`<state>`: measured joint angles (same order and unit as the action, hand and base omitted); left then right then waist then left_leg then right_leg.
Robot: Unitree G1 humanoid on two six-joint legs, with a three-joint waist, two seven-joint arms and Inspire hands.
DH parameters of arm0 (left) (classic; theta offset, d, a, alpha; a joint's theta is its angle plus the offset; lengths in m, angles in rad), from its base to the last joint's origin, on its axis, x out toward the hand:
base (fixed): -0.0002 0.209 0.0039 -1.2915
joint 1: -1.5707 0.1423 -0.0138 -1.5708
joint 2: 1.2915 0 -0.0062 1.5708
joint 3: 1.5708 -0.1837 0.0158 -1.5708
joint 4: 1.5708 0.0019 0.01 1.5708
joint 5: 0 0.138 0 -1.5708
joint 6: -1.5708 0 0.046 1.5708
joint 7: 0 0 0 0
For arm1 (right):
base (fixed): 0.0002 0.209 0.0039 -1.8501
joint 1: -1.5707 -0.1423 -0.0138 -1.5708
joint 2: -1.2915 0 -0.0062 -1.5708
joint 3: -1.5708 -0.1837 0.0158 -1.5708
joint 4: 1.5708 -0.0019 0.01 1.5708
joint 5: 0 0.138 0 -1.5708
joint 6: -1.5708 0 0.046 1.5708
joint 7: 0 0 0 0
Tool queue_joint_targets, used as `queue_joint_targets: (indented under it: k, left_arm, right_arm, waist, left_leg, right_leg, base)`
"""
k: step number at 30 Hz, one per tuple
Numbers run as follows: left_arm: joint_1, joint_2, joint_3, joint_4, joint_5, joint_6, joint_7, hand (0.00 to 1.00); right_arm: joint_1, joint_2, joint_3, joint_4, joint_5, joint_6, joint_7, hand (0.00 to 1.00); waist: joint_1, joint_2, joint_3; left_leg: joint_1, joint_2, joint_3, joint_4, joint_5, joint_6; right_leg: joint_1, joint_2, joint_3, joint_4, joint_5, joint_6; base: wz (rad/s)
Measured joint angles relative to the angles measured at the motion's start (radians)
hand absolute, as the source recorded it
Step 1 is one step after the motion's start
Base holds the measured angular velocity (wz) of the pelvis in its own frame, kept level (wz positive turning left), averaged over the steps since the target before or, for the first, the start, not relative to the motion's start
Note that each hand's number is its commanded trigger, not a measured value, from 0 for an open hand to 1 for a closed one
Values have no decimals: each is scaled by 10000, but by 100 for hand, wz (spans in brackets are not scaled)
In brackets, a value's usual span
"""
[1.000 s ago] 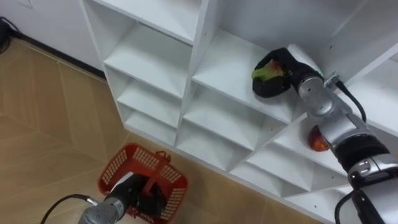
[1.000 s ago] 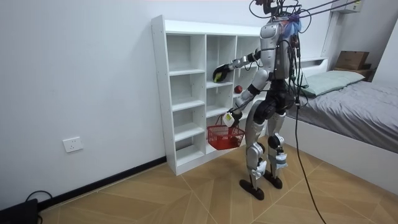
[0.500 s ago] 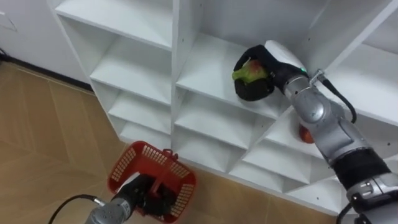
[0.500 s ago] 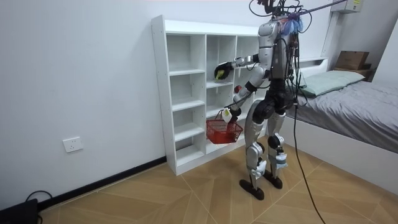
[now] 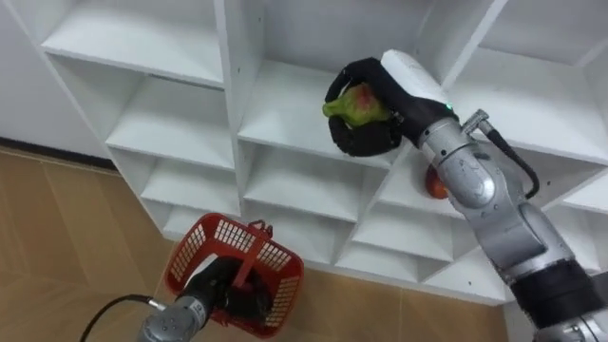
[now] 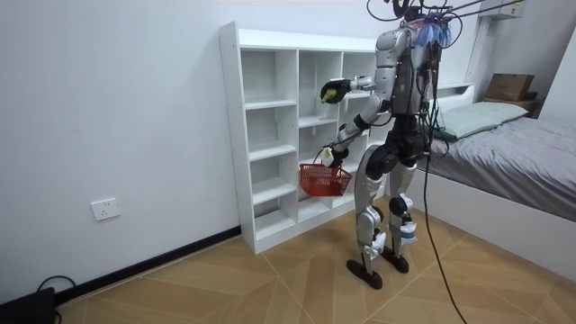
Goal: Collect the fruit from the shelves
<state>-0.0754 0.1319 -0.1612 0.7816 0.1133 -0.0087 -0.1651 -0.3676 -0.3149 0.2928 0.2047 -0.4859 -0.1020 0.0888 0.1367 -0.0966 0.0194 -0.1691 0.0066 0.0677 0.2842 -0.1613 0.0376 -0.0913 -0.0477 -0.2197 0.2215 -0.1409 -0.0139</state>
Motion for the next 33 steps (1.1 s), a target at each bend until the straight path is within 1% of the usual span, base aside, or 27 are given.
queue_joint_targets:
  k: [3, 8, 13, 15, 17, 20, 25, 27, 31, 33]
  left_arm:
    - [3, -39, -44, 34, -213, 0, -19, 100]
    - [5, -40, -83, 248, -451, -31, -15, 100]
    - [19, -31, -84, 432, -454, -79, -14, 100]
    - [43, -62, -85, 433, -446, -212, -9, 100]
    - [75, -88, -116, 433, -446, -314, -2, 100]
    - [78, -76, -214, 433, -447, -376, 54, 100]
    - [77, -71, -262, 436, -445, -411, 113, 100]
    - [78, -74, -330, 452, -435, -412, 188, 100]
    - [88, -71, -402, 457, -429, -412, 251, 100]
    - [93, -70, -401, 455, -425, -412, 257, 100]
  right_arm:
    - [350, 40, 3, -213, 11, 1, 235, 100]
    - [969, 236, 4, -252, 11, -4, 462, 100]
    - [1397, 297, -19, -266, 31, -3, 701, 100]
    - [1491, 413, -34, -474, -124, -2, 798, 100]
    - [1641, 436, -32, -661, -152, -42, 799, 100]
    - [1816, 469, -27, -666, -231, -54, 837, 100]
    - [2201, 683, -7, -660, -339, -53, 870, 100]
    - [2465, 789, -2, -652, -342, -53, 891, 100]
    - [2736, 790, -1, -646, -346, -31, 1016, 100]
    - [2740, 791, -8, -646, -349, 49, 1120, 100]
  waist:
    - [-53, 123, -7]
    - [-131, 157, -18]
    - [-347, 249, -17]
    - [-463, 323, -52]
    - [-497, 395, -88]
    - [-513, 442, -103]
    - [-537, 458, -91]
    - [-547, 483, -73]
    - [-535, 558, -21]
    - [-544, 575, -12]
  left_leg:
    - [52, 18, 38, -22, 0, 0]
    - [169, 21, 128, -111, 1, 0]
    - [219, 39, 260, -187, 1, 1]
    - [237, 62, 387, -269, 6, -5]
    - [283, 67, 461, -311, 6, -5]
    - [383, 68, 553, -451, 17, -16]
    - [393, 73, 599, -469, 15, -17]
    - [387, 71, 599, -476, 14, -17]
    - [374, 69, 617, -496, 14, -16]
    - [322, 67, 620, -507, 15, -17]
  right_leg:
    - [6, 13, 83, 18, 4, -6]
    - [34, 11, 188, 18, 7, -4]
    - [-12, 23, 315, 22, 8, -2]
    - [-113, 41, 435, 68, 8, -3]
    - [-130, 50, 517, 77, 7, -2]
    - [-129, 51, 585, 92, 6, -1]
    - [-142, 63, 655, 70, 6, -1]
    - [-138, 62, 647, 38, 6, -1]
    - [-161, 60, 657, 28, 6, 0]
    - [-228, 60, 664, 29, 3, 3]
  base:
    - [-7]
    - [-6]
    - [-9]
    - [-16]
    - [-15]
    - [-10]
    - [-2]
    - [0]
    - [0]
    - [0]
